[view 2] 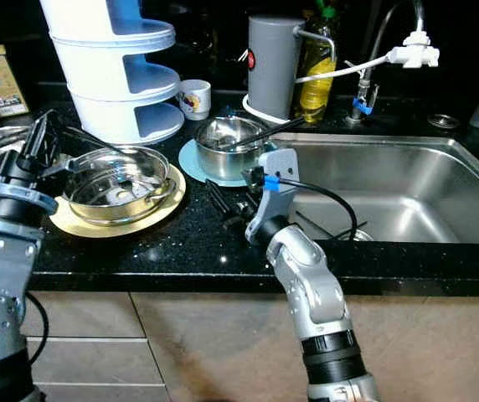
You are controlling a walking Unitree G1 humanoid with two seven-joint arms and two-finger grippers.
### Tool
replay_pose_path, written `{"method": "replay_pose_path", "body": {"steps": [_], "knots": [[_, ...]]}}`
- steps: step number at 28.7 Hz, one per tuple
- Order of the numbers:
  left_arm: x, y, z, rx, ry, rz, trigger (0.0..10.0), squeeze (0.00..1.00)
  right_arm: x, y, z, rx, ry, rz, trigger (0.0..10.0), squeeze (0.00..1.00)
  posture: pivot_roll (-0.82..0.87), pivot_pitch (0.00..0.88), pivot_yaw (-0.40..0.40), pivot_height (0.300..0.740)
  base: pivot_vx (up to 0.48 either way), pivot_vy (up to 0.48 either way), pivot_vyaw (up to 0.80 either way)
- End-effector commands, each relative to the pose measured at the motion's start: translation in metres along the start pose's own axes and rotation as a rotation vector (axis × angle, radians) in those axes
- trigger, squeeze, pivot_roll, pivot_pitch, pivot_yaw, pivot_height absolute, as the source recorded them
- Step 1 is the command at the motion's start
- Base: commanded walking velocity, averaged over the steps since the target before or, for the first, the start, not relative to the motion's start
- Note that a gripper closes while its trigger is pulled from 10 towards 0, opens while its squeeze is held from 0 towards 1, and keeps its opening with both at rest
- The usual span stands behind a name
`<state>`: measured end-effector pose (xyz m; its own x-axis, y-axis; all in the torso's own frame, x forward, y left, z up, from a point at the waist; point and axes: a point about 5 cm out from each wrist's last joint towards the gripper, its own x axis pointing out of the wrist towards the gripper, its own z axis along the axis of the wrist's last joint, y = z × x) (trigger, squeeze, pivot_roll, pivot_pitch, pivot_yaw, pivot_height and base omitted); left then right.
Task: Kitchen organization
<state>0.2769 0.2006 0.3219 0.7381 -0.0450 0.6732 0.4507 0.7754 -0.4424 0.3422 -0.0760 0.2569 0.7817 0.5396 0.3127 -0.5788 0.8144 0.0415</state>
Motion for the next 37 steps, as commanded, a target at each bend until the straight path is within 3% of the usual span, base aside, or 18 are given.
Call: {"method": "replay_pose_path", "body": {"steps": [1, 4, 8, 11, 23, 24, 25, 27, 36, 37], "knots": [[-0.003, -0.007, -0.007, -0.013, 0.067, -0.058, 0.0, 0.00, 0.001, 0.001, 0.002, 0.015, -0.006, -0.004, 10.0, 0.00, 0.06, 0.132, -0.035, 0.740, 0.000, 0.000, 0.00], [-0.004, -0.007, -0.009, -0.008, 0.091, -0.068, 0.0, 0.00, 0.001, 0.000, 0.003, 0.025, -0.009, -0.010, 10.0, 0.00, 0.06, 0.132, -0.035, 0.740, 0.000, 0.000, 0.00], [-0.009, -0.002, -0.004, -0.128, 0.053, -0.064, 0.0, 0.00, 0.001, -0.001, 0.003, 0.065, -0.017, -0.029, 10.0, 0.00, 0.06, 0.137, -0.036, 0.740, 0.000, 0.000, 0.00], [-0.009, -0.002, 0.002, -0.153, 0.018, -0.072, 0.0, 0.00, 0.001, -0.001, 0.003, 0.068, -0.017, -0.028, 10.0, 0.00, 0.06, 0.140, -0.035, 0.740, 0.000, 0.000, 0.00], [-0.005, -0.006, 0.030, -0.090, -0.070, -0.137, 0.0, 0.00, 0.002, -0.001, 0.006, 0.083, -0.027, -0.024, 10.0, 0.00, 0.06, 0.141, -0.039, 0.740, 0.000, 0.000, 0.00], [-0.005, -0.008, 0.036, -0.170, -0.093, -0.155, 0.0, 0.00, 0.002, -0.001, 0.007, 0.093, -0.031, -0.025, 10.0, 0.00, 0.06, 0.141, -0.039, 0.740, 0.000, 0.000, 0.00], [-0.005, -0.008, 0.036, -0.170, -0.093, -0.155, 0.0, 0.00, 0.002, -0.001, 0.007, 0.093, -0.031, -0.025, 10.0, 0.00, 0.06, 0.141, -0.039, 0.740, 0.000, 0.000, 0.00], [-0.007, -0.010, 0.036, -0.277, -0.106, -0.160, 0.0, 0.00, 0.002, 0.000, 0.007, 0.109, -0.036, -0.027, 10.0, 0.00, 0.06, 0.142, -0.038, 0.740, 0.000, 0.000, 0.00], [-0.014, -0.010, 0.025, -0.442, -0.114, -0.136, 0.0, 0.00, 0.003, 0.002, 0.008, 0.180, -0.055, -0.034, 10.0, 0.00, 0.06, 0.142, -0.037, 0.740, 0.000, 0.000, 0.00], [-0.017, -0.009, 0.021, -0.481, -0.123, -0.120, 0.0, 0.00, 0.003, 0.004, 0.008, 0.232, -0.060, -0.037, 10.0, 1.00, 0.06, 0.143, -0.036, 0.740, 0.000, 0.000, 0.00]]}}
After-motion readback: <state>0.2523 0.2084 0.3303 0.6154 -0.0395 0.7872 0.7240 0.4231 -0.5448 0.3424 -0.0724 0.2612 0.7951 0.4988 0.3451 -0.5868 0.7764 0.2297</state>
